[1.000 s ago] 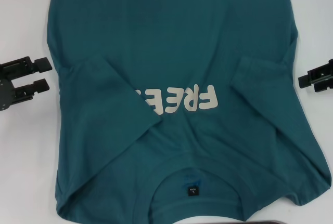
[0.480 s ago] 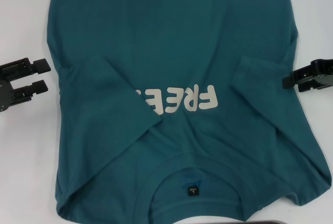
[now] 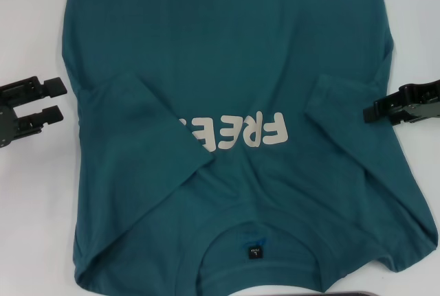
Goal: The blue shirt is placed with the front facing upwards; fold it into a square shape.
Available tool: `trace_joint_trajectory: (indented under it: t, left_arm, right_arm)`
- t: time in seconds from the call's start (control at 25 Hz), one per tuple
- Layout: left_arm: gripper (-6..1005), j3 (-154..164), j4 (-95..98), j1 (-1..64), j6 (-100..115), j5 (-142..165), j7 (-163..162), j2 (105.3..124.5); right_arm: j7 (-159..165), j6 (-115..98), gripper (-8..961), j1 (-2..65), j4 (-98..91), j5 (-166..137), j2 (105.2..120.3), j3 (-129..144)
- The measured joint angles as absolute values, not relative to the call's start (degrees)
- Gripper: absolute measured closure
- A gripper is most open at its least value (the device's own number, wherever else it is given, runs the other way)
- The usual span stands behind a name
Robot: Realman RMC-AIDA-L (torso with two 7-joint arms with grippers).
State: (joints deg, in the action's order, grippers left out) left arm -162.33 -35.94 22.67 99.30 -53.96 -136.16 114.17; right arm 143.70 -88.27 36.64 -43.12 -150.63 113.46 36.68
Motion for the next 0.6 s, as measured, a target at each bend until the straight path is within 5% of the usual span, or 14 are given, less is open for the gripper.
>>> trace_joint_trajectory:
  t: [0.6]
  left_arm:
    - [279, -162.34, -35.95, 22.76, 99.25, -53.96, -136.27, 114.32]
  right_arm:
    - [142.58, -88.98, 477, 37.10, -43.07, -149.14, 114.25, 37.00]
